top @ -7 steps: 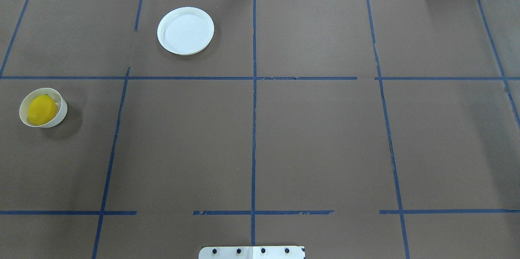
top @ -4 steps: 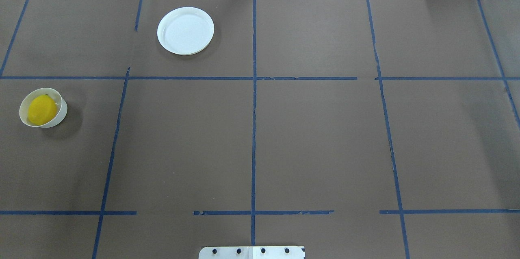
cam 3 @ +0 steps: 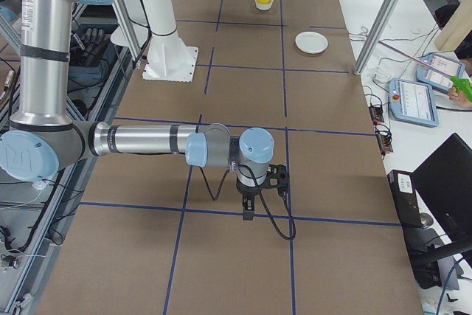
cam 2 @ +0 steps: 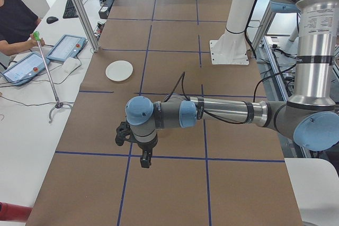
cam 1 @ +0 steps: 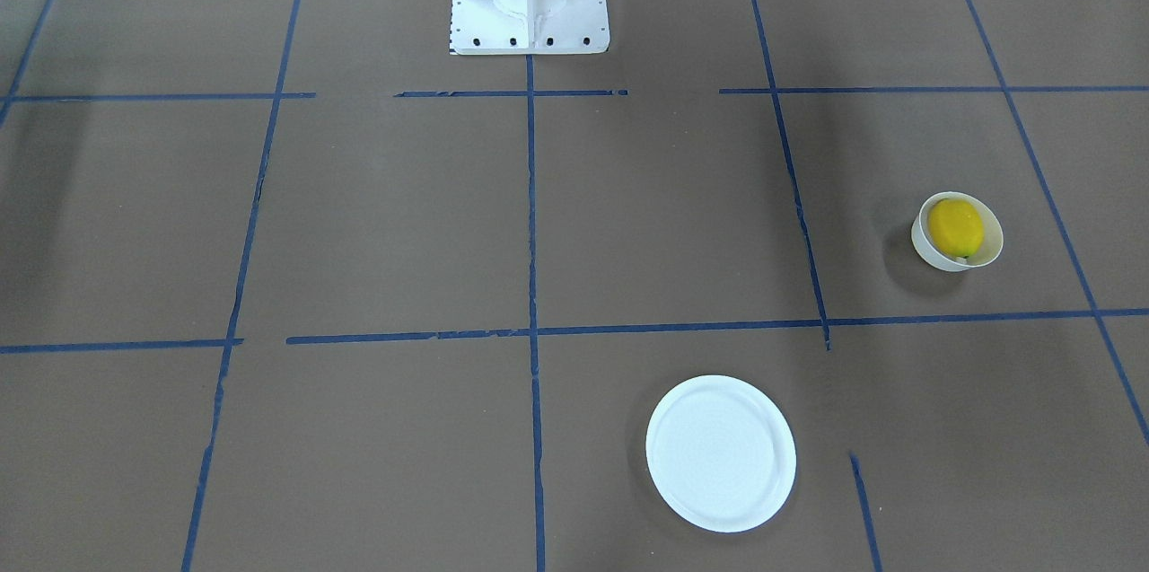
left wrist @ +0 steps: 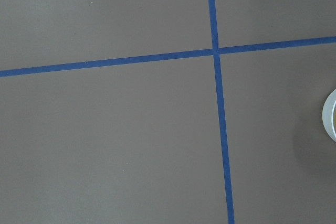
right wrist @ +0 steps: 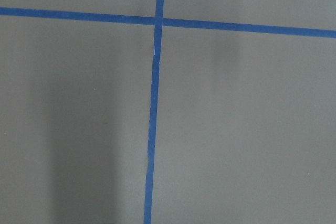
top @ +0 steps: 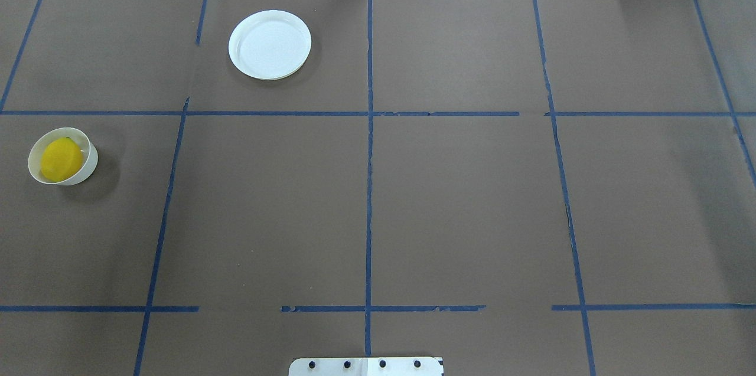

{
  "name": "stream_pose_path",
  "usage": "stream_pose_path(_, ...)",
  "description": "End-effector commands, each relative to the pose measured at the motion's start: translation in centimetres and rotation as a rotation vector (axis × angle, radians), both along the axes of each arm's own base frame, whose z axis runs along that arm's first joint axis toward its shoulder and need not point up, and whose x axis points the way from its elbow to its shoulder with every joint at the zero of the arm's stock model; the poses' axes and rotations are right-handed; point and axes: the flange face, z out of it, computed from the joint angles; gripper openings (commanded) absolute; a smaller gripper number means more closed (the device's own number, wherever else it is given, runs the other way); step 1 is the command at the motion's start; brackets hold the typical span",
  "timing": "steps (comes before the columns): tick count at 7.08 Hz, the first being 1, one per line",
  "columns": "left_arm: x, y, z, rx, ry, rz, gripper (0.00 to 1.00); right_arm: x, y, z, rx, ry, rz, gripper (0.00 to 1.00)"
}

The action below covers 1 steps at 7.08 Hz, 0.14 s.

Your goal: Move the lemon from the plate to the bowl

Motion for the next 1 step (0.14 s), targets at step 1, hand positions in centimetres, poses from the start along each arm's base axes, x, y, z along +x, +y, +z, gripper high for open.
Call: stream_pose_path(1,0.01,-0.06,-0.07,0.004,0.001,0.001,1.0,0.0,0.0,-0.02,0.0,0.0,0.0,1.0)
